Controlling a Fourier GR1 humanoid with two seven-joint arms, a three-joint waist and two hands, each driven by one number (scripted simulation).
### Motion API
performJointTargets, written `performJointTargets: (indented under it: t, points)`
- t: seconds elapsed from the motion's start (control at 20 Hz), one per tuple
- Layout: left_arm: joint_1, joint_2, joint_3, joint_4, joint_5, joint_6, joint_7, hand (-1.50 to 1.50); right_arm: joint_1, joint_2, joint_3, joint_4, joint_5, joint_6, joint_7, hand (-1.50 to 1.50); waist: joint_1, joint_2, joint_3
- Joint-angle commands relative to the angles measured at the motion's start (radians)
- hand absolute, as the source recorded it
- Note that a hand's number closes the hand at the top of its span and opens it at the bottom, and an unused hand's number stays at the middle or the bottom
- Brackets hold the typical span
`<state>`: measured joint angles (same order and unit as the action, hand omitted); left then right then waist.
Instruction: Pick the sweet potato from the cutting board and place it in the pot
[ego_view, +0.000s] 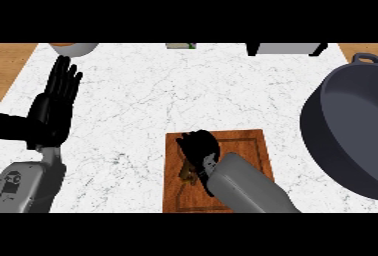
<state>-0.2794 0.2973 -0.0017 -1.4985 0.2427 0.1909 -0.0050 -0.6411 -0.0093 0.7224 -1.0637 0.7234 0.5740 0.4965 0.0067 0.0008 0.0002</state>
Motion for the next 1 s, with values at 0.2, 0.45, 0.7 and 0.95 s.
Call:
performJointTargets:
  t: [0.2,0.45,0.7,0.95]
  points:
    - [-0.050,-0.002,0.027,0.029,-0.017,-0.040,0.022,0.00,-0.014,0.009,0.031,0.197,-0.018,-0.134,-0.153,-1.50,0.008,0.003,0.000]
    - [0.022,-0.026,0.010,-0.042,-0.021,-0.039,0.019,0.00,-0.017,0.008,0.134,0.132,-0.006,-0.138,-0.231,1.50,0.017,0.001,0.000]
    - [-0.004,-0.051,0.013,-0.042,-0.046,0.001,0.039,0.00,-0.024,0.008,0.160,0.137,0.002,-0.139,-0.236,1.50,0.011,0.001,0.000]
    - [-0.013,-0.047,0.032,-0.020,-0.053,-0.018,0.054,0.00,-0.029,0.008,0.186,0.055,0.032,-0.183,-0.149,1.50,0.000,-0.001,0.000]
